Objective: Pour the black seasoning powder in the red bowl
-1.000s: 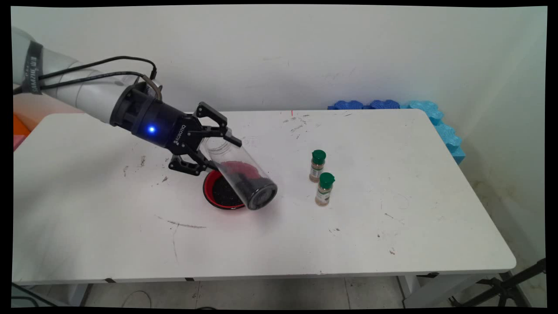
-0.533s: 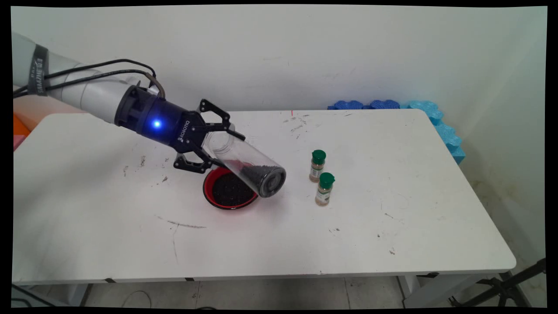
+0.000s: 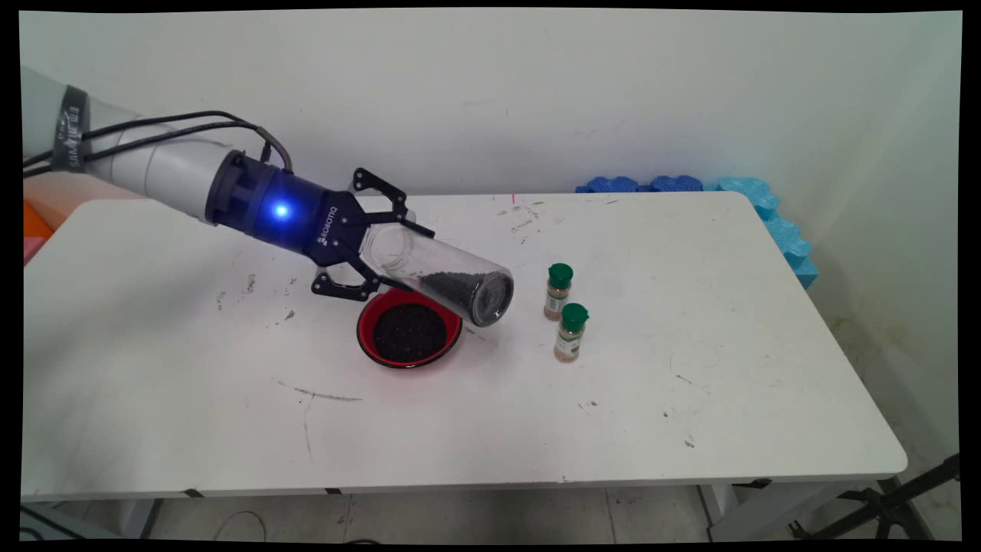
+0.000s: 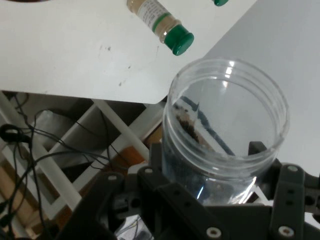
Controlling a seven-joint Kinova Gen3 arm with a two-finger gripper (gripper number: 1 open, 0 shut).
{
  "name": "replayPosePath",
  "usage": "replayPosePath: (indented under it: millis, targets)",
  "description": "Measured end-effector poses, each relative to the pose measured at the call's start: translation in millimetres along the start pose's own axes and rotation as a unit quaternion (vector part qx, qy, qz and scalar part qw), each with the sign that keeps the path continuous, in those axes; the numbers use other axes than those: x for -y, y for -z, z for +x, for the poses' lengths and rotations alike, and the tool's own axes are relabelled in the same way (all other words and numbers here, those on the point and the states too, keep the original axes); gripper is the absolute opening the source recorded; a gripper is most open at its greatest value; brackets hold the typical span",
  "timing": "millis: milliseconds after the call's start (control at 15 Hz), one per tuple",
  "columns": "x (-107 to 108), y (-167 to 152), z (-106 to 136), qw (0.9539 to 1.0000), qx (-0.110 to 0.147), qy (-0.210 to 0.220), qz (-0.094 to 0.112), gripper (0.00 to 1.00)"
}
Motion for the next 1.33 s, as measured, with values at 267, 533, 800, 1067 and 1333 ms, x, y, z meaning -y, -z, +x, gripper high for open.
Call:
replayPosePath:
  millis: [267,533,800,1067,1333]
  targets:
    - [2,-1,-1,0.9996,0.003,0.026,-0.007,0.00]
    - [5,-4,-1,0.9984,0.002,0.054,-0.015,0.00]
    - [9,-6,-1,0.9971,0.004,0.074,-0.019,0.00]
    - [14,-8,0,0.9959,0.007,0.088,-0.021,0.00]
    - [17,-10,1,0.9945,0.010,0.101,-0.024,0.00]
